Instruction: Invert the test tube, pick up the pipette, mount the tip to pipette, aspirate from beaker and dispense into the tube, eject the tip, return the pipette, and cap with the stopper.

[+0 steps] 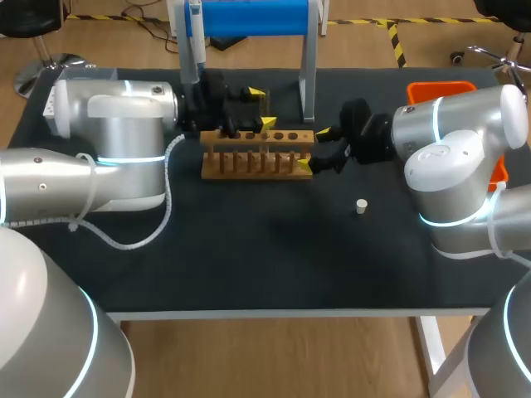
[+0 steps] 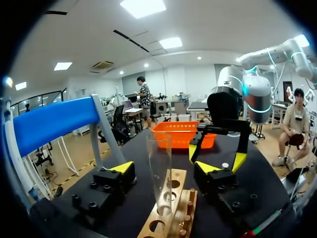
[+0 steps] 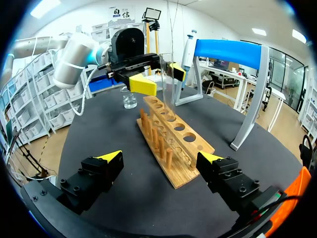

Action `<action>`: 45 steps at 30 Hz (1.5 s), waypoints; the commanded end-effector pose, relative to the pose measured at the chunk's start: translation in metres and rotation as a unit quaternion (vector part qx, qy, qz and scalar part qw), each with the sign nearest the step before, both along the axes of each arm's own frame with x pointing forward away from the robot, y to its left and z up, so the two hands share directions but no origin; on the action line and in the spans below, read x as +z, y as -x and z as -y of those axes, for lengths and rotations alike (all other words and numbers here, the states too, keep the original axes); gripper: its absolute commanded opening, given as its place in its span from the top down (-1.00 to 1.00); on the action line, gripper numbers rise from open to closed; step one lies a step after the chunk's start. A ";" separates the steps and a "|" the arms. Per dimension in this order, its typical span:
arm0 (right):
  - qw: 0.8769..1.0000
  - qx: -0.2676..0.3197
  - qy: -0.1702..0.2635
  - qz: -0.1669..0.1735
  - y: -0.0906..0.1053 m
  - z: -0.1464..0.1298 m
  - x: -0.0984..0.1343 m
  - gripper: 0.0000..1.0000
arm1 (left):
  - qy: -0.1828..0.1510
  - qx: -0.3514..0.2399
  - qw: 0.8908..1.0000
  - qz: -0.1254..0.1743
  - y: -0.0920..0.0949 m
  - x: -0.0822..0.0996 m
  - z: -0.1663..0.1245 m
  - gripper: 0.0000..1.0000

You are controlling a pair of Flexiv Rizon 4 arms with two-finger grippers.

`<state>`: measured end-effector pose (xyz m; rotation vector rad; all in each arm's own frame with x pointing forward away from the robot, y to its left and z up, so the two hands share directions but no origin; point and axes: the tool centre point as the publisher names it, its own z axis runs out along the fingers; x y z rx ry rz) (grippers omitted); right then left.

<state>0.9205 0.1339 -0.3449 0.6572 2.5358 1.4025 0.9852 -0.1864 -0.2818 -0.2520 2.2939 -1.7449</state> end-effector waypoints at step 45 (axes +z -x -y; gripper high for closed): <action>1.000 0.001 0.000 0.000 0.000 0.001 0.000 -1.00 | -0.094 0.267 0.954 -0.096 0.061 0.049 -0.239 -1.00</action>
